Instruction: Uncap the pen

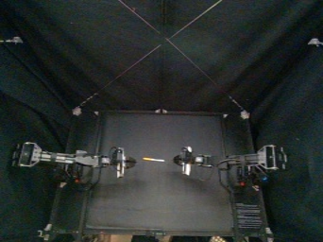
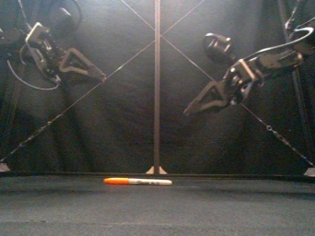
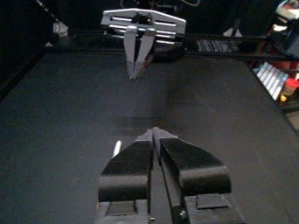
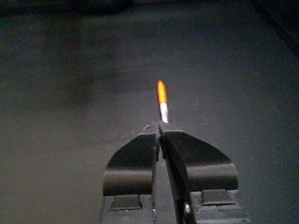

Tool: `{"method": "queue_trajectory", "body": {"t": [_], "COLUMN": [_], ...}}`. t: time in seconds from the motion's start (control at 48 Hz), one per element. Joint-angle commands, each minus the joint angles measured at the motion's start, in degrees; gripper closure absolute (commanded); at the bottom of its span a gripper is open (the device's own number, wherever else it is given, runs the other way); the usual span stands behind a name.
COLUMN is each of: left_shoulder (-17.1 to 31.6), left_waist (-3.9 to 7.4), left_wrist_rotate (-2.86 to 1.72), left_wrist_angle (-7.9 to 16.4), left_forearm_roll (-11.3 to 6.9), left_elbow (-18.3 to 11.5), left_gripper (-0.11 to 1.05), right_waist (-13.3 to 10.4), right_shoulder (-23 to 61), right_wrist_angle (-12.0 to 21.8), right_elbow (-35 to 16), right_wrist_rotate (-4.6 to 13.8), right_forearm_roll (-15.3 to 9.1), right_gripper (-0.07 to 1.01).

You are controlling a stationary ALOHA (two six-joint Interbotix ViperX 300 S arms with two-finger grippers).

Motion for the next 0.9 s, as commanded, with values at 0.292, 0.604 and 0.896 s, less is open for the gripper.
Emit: {"method": "queue_trajectory", "body": {"t": [0.292, 0.604, 0.896], "left_shoulder": [4.6, 4.7, 7.1], "left_waist": [0.18, 0.26, 1.14], "left_wrist_rotate": [0.00, 0.00, 0.09], "left_wrist_angle": [-0.3, 0.1, 6.7], "left_forearm_roll": [-0.53, -0.53, -0.44], "left_elbow": [-1.7, -1.7, -5.8], "left_gripper": [0.03, 0.03, 0.03], "right_waist": [-0.9, -1.0, -0.9], "right_shoulder": [13.8, 18.6, 16.2], "right_wrist_angle": [6.4, 12.3, 12.7], "right_elbow": [-12.5, -15.7, -13.7], "right_wrist_rotate": [0.88, 0.88, 0.88], "right_forearm_roll": [0.1, 0.4, 0.4], "right_gripper": [0.11, 0.15, 0.46]}}
